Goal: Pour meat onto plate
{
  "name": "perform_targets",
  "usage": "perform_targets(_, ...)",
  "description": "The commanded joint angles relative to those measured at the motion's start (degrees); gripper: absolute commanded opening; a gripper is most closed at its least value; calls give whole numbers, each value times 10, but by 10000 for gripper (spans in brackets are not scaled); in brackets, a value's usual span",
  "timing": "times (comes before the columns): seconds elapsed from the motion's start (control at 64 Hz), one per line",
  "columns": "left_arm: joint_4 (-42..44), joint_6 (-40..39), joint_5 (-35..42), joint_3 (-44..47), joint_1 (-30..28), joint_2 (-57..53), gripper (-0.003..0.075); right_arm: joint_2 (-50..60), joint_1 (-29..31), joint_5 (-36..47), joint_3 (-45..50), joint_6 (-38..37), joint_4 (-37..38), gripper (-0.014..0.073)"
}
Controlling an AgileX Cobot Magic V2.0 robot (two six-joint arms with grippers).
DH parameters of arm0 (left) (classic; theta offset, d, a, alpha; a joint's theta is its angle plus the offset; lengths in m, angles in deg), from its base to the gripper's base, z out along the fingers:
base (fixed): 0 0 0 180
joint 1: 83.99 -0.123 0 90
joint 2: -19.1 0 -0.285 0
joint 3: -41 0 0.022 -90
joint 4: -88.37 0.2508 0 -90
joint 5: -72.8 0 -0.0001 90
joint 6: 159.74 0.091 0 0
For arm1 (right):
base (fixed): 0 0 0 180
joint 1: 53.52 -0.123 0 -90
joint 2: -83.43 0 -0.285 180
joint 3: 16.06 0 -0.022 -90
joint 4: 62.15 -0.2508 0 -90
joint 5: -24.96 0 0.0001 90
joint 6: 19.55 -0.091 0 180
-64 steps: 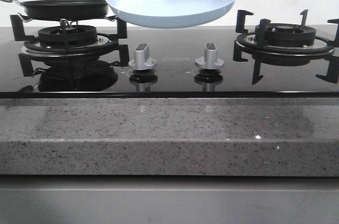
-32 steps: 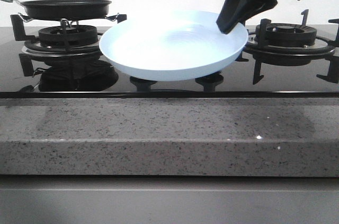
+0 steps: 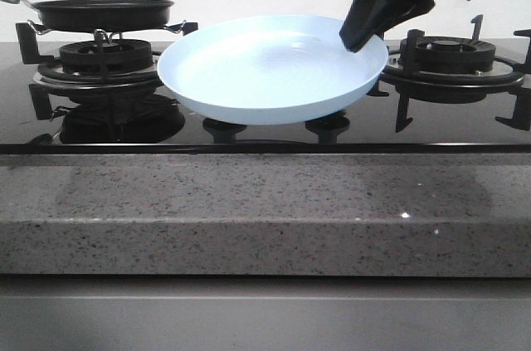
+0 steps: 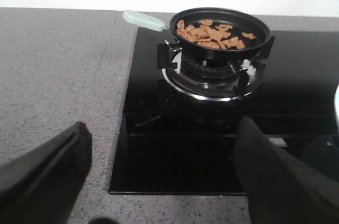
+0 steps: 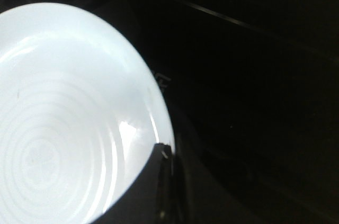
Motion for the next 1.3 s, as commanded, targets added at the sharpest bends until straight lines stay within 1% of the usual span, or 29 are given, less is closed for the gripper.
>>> perform_targets(0.0,13,-2,6,-45,-1,38,577,29,1,27,-14,6,-17,-67)
perform_targets(0.203,52,-2,-67,-127,-2,165,576,29,1,27,-14,6,-17,-67)
perform_targets(0.312,44,-2,-93,-189,-30,259,569,29,1,27,-14,6,-17,-67)
perform_targets(0.344,24,6,-93,-216,-46,298,564,29,1,27,-14,6,-17,-67)
perform_targets(0.406,-19,39,-96,-247,-75,336,564,29,1,27,-14,6,-17,-67)
perform_targets(0.609,-292,212,-110,-330,-169,439,564,29,1,27,-14,6,-17,-67)
perform_targets(0.688,-385,256,-121,-353,-199,474,564,29,1,27,-14,6,-17,-67)
perform_targets(0.75,-437,284,-128,-370,-214,505,564,29,1,27,-14,6,-17,-67)
perform_targets(0.844,-505,307,-131,-390,-227,546,564,29,1,27,-14,6,-17,-67)
perform_targets(0.938,-563,331,-130,-407,-227,584,564,29,1,27,-14,6,-17,-67)
perform_targets(1.141,-638,333,-131,-449,-227,665,564,29,1,27,-14,6,-17,-67)
perform_targets(1.281,-713,345,-137,-479,-226,720,564,29,1,27,-14,6,-17,-67)
